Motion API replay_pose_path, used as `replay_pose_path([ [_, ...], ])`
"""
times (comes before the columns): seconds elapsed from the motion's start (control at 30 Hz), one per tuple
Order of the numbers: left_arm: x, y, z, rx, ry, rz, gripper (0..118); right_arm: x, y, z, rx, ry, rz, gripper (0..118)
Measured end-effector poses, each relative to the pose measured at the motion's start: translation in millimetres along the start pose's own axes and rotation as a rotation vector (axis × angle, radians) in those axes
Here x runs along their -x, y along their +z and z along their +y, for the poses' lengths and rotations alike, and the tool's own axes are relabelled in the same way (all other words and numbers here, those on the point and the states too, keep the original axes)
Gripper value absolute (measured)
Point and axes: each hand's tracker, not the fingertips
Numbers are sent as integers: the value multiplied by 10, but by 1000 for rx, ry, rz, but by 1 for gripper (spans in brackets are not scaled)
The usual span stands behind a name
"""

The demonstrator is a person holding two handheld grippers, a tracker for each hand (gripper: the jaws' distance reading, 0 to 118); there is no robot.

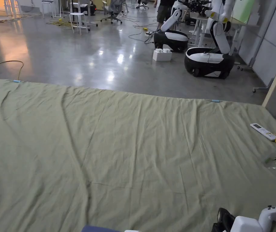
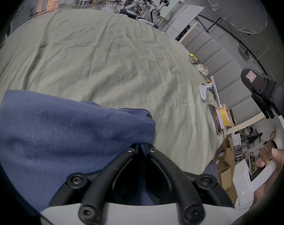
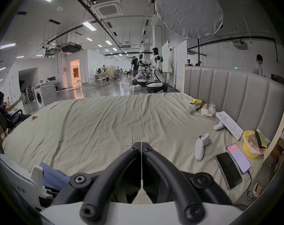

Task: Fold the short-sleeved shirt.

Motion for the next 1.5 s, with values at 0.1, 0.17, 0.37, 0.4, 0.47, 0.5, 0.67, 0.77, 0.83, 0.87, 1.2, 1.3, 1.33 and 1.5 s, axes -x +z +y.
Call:
replay_pose_path([
  [0.1,16,161,49,-13,-7,-28,8,23,14,41,-10,8,2,1],
  [0.17,21,352,129,-71,-36,-58,8,34,12,85,-20,6,3,1],
  [0.37,122,1134,506,-341,-205,124,8,140,-38,282,-74,17,3,1],
  [0.4,143,1278,554,-414,-243,188,8,168,-41,324,-91,22,4,1],
  [0.47,224,1546,641,-544,-277,266,8,225,-44,417,-122,29,5,1],
  [0.5,271,1659,666,-607,-276,296,8,248,-44,460,-141,34,9,1],
  [0.67,384,2144,735,-851,-318,474,8,367,-48,651,-211,57,9,1],
  [0.77,439,2303,744,-964,-343,582,8,419,-40,753,-259,82,2,1],
  [0.83,498,2383,730,-1010,-321,606,8,429,-29,778,-275,68,2,1],
  [0.87,530,2415,710,-1032,-310,629,8,443,-23,800,-284,80,-2,1],
  [1.2,937,2513,543,-971,-235,677,8,375,160,635,-187,96,47,1],
  [1.3,1043,2524,454,-954,-222,669,8,422,300,432,-135,97,83,1],
  [1.33,1078,2519,425,-938,-212,675,8,456,340,359,-96,93,104,1],
  [1.5,1229,2429,260,-870,-186,651,8,807,441,-155,91,80,271,1],
])
